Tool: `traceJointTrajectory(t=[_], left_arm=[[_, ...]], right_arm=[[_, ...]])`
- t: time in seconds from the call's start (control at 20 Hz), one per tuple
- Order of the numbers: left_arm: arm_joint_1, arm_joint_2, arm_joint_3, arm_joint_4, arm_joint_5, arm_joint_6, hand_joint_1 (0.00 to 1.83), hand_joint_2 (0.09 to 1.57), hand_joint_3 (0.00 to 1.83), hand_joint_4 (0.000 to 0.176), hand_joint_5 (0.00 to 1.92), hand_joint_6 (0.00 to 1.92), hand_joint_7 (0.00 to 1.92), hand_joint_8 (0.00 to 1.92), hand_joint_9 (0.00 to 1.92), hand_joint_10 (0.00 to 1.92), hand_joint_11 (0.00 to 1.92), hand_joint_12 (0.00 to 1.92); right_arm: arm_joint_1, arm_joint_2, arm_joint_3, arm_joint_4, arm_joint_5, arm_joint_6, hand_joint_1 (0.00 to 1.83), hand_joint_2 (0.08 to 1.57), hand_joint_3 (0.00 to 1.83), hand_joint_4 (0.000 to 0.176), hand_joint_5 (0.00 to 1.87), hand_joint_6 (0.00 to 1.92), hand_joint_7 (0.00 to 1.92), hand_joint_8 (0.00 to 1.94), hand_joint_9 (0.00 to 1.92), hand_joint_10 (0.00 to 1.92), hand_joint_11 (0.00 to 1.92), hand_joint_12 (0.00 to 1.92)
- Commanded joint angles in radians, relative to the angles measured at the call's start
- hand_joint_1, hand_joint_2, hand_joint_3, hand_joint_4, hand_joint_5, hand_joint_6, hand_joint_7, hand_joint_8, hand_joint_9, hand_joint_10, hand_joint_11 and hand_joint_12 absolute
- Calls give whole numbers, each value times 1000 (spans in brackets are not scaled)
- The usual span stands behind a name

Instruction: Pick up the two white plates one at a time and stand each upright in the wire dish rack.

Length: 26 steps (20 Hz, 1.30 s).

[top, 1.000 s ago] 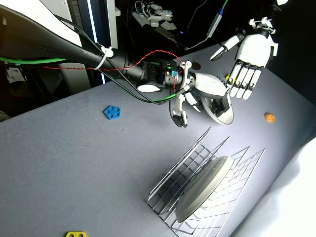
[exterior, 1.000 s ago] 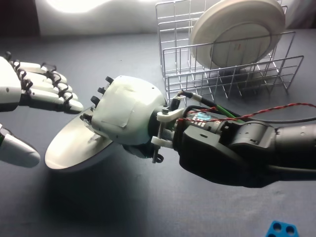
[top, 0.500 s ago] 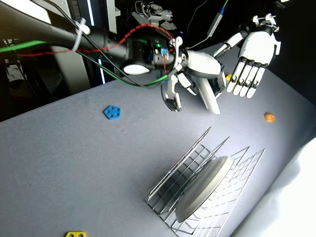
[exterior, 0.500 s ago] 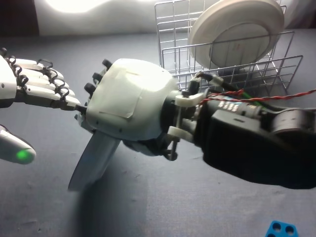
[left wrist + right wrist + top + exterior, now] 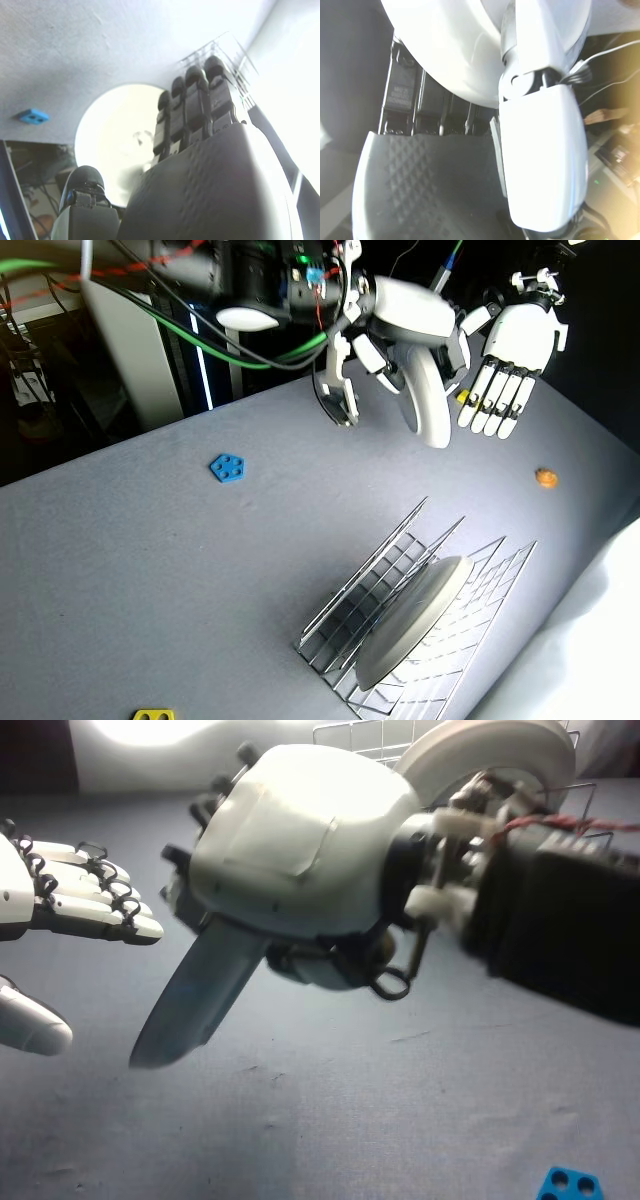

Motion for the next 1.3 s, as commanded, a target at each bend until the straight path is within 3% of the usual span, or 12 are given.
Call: traceJointTrajectory(t=[0.0,0.3,0.4,0.45,0.5,0.55,0.8,0.95,1.0,1.25], left_arm=[[-12,9,4,-61,-24,-2,0,1062,2,0,163,1,164,0,122,0,0,197],[6,13,3,-60,-24,-2,0,1057,0,0,157,4,170,6,128,4,0,183],[9,15,1,-60,-24,-2,0,1055,0,0,161,0,171,1,138,2,0,222],[11,16,0,-60,-24,-2,0,1056,0,0,136,3,148,3,110,4,0,132],[12,18,-1,-60,-24,-2,0,1052,0,0,133,2,148,3,100,2,0,90],[12,20,-2,-60,-24,-2,0,1048,0,0,149,0,161,0,122,0,0,164],[12,24,13,-61,-24,-2,0,1057,3,0,159,1,168,1,140,4,0,221],[11,24,16,-61,-32,-2,0,1060,3,0,146,1,158,3,134,0,0,190],[9,24,16,-60,-38,-2,0,1059,1,0,185,0,200,0,170,0,0,294],[-11,29,3,-18,-46,-2,0,1056,0,0,149,0,150,1,102,0,0,149]], right_arm=[[33,11,-12,-26,81,-5,1374,1105,2,0,933,1061,1025,846,923,1167,736,1245],[121,77,-7,110,11,50,1372,1113,1,0,908,1093,1008,883,923,1165,736,1218],[139,87,5,257,-3,50,1373,1110,0,0,912,1088,1014,873,933,1151,748,1236],[145,90,12,329,-3,49,1372,1115,1,0,896,1105,1001,895,927,1167,736,1243],[147,93,17,374,2,50,1369,1122,1,0,885,1127,984,922,913,1184,723,1259],[148,97,20,402,17,52,1365,1135,2,0,861,1162,953,971,888,1222,695,1283],[164,137,25,587,56,50,1371,1122,0,0,883,1128,994,911,908,1188,701,1288],[169,150,40,668,65,49,1369,1124,3,0,877,1130,980,939,903,1199,682,1300],[170,150,47,680,74,54,1369,1127,0,0,881,1125,967,957,898,1210,673,1320],[194,150,90,681,135,120,1369,1127,1,0,872,1127,967,971,906,1198,704,1310]])
